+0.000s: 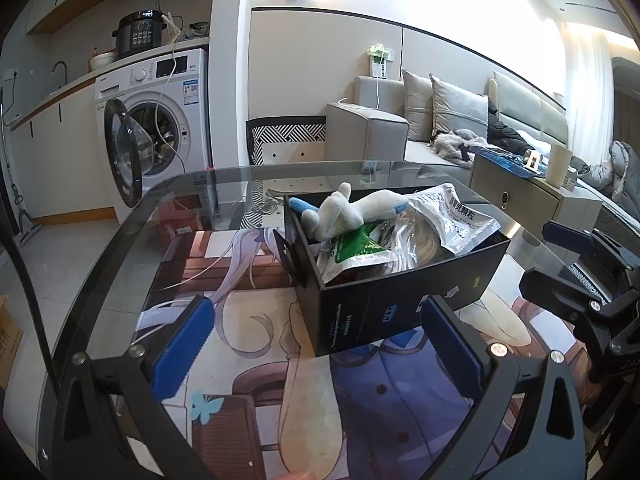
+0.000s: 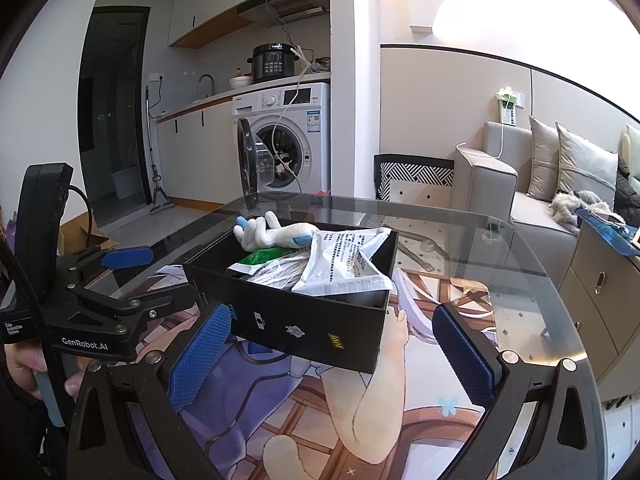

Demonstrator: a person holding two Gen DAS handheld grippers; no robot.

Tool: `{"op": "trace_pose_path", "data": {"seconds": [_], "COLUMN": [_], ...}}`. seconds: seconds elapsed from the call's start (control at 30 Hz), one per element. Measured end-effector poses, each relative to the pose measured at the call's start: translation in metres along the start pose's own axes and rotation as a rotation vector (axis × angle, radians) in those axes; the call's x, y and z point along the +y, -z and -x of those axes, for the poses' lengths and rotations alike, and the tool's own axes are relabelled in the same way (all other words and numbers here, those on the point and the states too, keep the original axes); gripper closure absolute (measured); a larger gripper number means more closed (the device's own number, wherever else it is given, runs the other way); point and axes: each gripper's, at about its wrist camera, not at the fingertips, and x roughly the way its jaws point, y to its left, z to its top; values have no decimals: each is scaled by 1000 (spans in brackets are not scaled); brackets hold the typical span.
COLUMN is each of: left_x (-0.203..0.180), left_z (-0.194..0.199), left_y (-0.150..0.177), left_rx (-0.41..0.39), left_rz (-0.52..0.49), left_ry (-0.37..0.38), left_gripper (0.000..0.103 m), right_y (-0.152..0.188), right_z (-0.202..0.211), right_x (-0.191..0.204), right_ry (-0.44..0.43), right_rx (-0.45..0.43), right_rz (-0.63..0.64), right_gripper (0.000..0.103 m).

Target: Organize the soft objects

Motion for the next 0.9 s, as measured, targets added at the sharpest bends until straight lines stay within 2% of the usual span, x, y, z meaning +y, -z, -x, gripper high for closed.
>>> {"op": "trace_pose_path", "data": {"seconds": [0.9], "left_x": [3], "left_z": [0], "left_y": [-1], "left_rx": [3], "left_rz": [7], "left_ry": [-11], "left_gripper": [0], "right_y": [2], "right_z": [4], "right_x": [-2], "right_ry": [-5], "right_rx": [-23], "right_rz": [-7], "right_gripper": [0]}}
